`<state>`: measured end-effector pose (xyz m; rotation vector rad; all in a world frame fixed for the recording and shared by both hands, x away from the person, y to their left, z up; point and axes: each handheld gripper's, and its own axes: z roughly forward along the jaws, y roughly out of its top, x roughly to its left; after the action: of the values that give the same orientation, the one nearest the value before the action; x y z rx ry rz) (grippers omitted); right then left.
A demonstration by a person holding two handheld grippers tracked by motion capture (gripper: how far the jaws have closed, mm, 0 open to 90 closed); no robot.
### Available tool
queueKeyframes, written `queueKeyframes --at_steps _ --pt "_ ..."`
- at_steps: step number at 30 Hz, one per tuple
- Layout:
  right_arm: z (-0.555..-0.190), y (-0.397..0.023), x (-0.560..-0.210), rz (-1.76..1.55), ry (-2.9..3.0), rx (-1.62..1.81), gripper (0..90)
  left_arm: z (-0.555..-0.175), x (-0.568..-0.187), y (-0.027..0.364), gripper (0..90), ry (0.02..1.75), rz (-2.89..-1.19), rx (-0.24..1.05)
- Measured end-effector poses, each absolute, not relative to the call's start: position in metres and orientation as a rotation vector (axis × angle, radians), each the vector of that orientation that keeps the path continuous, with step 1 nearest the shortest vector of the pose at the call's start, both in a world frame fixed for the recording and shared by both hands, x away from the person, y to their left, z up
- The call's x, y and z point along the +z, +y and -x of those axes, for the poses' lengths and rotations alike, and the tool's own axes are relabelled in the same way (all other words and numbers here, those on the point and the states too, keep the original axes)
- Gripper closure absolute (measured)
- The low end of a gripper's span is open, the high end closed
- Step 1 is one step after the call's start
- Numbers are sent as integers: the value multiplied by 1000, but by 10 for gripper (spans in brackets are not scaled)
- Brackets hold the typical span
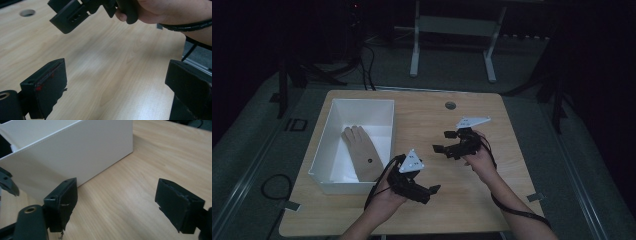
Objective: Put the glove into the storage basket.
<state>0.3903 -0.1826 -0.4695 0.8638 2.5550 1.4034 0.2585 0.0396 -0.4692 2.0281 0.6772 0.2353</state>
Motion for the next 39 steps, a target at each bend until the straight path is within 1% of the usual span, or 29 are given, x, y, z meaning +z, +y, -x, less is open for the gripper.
queueKeyframes --at_steps 7,17,21,30,34,39 --pt "-384 -198 -494 -854 2572 1368 169 -261 -492 28 43 668 -2031 182" --pt "-376 -215 -521 -864 2577 1372 142 -262 -517 14 43 655 -2070 175" --pt "-373 -220 -528 -868 2579 1361 142 -260 -528 7 43 641 -2101 147" --pt "-367 -234 -545 -885 2583 1290 141 -260 -550 -2 43 638 -2098 113" --pt "-364 -241 -551 -881 2577 1264 140 -259 -557 -5 43 620 -2115 137" --pt "-359 -250 -556 -894 2577 1242 138 -259 -564 -7 43 614 -2123 136"
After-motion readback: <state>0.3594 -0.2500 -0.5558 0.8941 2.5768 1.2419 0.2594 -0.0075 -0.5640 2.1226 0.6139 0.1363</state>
